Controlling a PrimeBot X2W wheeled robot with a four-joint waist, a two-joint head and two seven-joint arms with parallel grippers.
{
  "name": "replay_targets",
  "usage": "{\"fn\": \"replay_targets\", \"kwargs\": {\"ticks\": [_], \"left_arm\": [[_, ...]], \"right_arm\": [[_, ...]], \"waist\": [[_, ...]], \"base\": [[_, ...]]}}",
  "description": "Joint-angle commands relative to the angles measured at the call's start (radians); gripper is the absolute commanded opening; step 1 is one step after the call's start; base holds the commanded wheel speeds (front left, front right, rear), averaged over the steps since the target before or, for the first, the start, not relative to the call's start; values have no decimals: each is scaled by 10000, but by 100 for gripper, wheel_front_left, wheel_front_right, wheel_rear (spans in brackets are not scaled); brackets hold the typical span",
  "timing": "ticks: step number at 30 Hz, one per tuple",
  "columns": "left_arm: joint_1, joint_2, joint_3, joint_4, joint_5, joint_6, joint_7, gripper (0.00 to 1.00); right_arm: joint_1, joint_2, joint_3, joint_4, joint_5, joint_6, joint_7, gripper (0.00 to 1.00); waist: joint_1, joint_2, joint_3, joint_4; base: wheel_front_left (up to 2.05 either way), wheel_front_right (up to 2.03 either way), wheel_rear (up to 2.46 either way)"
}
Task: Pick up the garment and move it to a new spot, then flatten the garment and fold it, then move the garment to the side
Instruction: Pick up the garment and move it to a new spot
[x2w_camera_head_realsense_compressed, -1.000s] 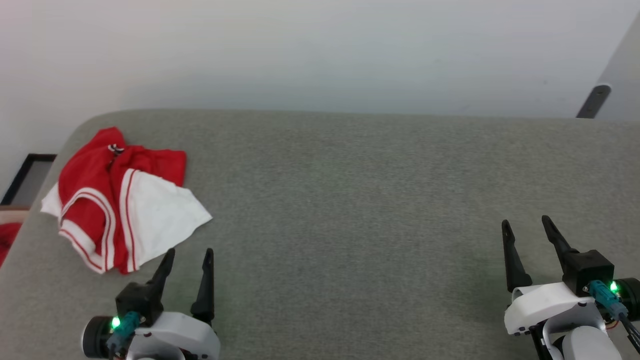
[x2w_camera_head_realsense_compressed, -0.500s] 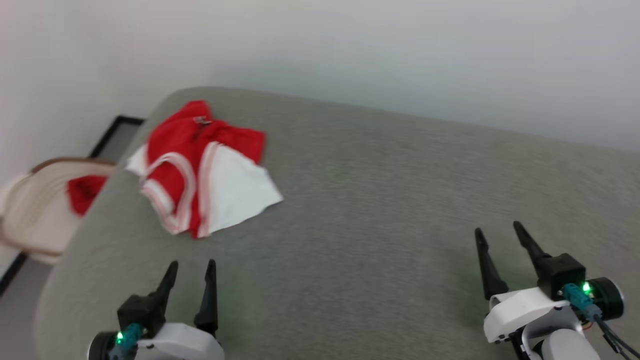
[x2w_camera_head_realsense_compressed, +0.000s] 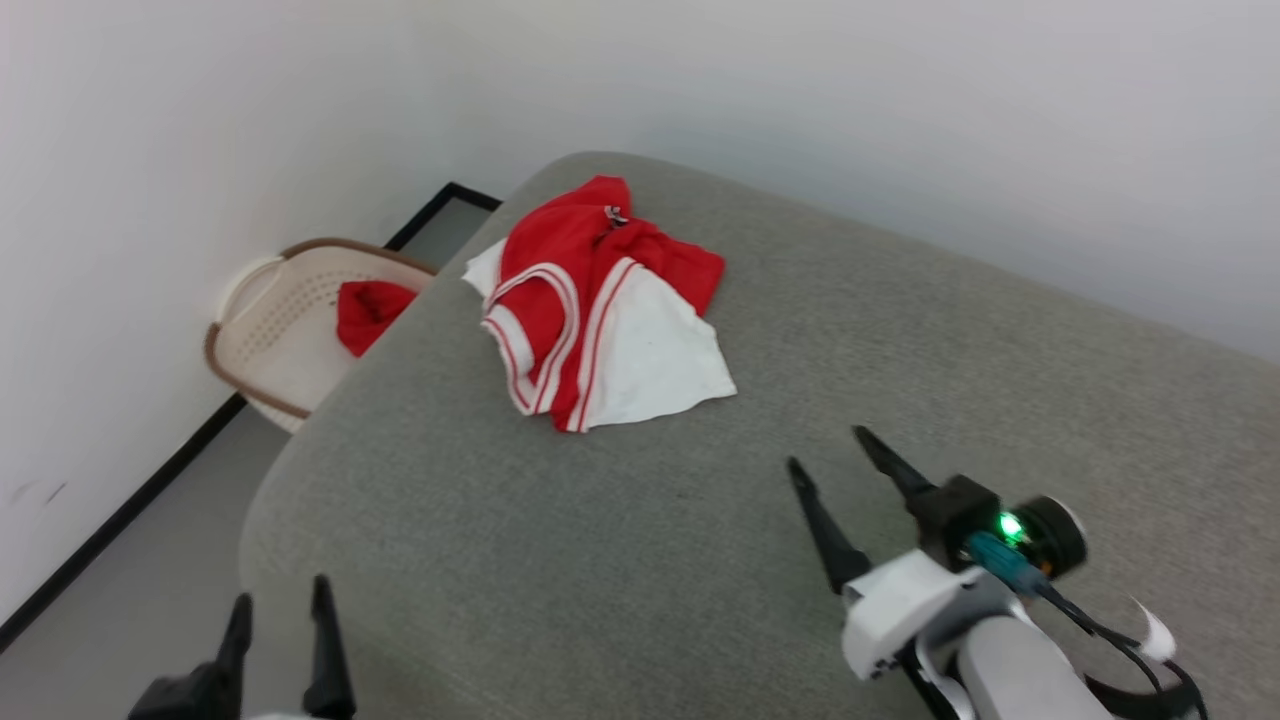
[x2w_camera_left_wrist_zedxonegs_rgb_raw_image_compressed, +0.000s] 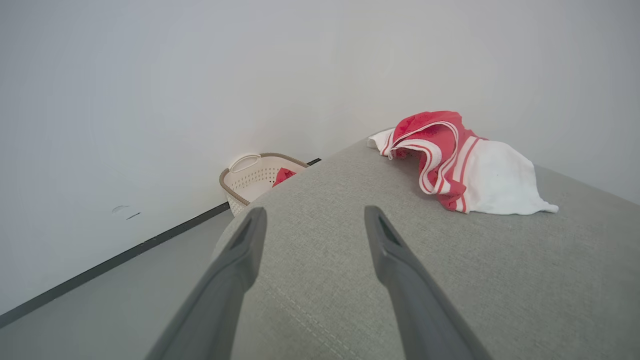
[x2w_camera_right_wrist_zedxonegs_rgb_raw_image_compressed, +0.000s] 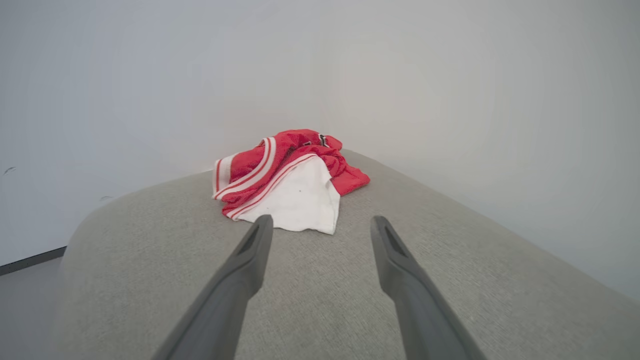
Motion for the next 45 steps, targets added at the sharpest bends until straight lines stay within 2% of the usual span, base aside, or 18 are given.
{"fn": "replay_targets", "kwargs": {"ticks": [1,9,14,18,19,22,24,26,28,30,32,34,36,39,45], "left_arm": [[213,-45,120,-177,-123,101,-8,100],[827,-60,80,-707,-602,336,-6,100],[296,-30,-154,-528,-279,-11,-8,100],[-992,589,-915,153,171,-445,-8,100],[-992,589,-915,153,171,-445,-8,100],[-2497,1105,-1700,937,267,-643,85,100],[-3407,1558,-1935,1416,73,-680,201,100],[-4461,1695,-2203,1905,-744,-695,429,100],[-5575,2370,-2693,2411,-1180,-702,689,100],[-6493,2716,-3093,3004,-2270,-681,1034,100],[-7418,3497,-3569,3548,-2681,-683,1328,100],[-8143,3848,-4050,4045,-3588,-689,1697,100],[-8738,4596,-4558,4470,-4118,-688,2033,100],[-9298,5378,-5282,4903,-5019,-683,2697,100],[-9782,6384,-6600,5470,-7091,-684,5291,100]], "right_arm": [[-281,6,354,145,186,-3,-9,100],[-833,12,1279,435,1026,-3,-9,100],[-658,11,1084,392,1049,-3,-9,100],[-429,6,546,140,765,-3,-9,100],[-429,6,546,140,765,-3,-9,100],[-48,-14,-169,-224,471,-3,-9,100],[-36,16,-296,-486,259,-1,-9,100],[-174,1,-407,-709,27,-3,-11,100],[-458,-23,-432,-904,-241,-3,-9,100],[-692,-76,-462,-1071,-407,-3,-9,100],[-885,-118,-535,-1215,-559,-3,-9,100],[-1045,-130,-582,-1354,-653,-3,-9,100],[-1175,-127,-610,-1482,-706,-4,-9,100],[-1264,-78,-601,-1683,-728,-3,-9,100],[-1285,3,-408,-2056,-621,-3,-9,100]], "waist": [[0,-1,88,259],[0,-1,112,300],[0,-1,130,215],[0,-1,208,87],[0,-1,208,87],[0,-1,286,-41],[0,-1,654,-556],[0,-1,1187,-1083],[0,-1,1845,-1583],[0,-1,2411,-2052],[0,-1,2894,-2478],[0,-1,3231,-2890],[0,-1,3467,-3273],[0,-1,3701,-3803],[0,-1,3943,-4524]], "base": [[0,0,0],[0,0,0],[0,0,0],[0,0,0],[0,0,0],[0,0,0],[0,0,0],[0,0,0],[0,0,0],[0,0,0],[0,0,0],[0,0,0],[0,0,0],[0,0,0],[0,0,0]]}}
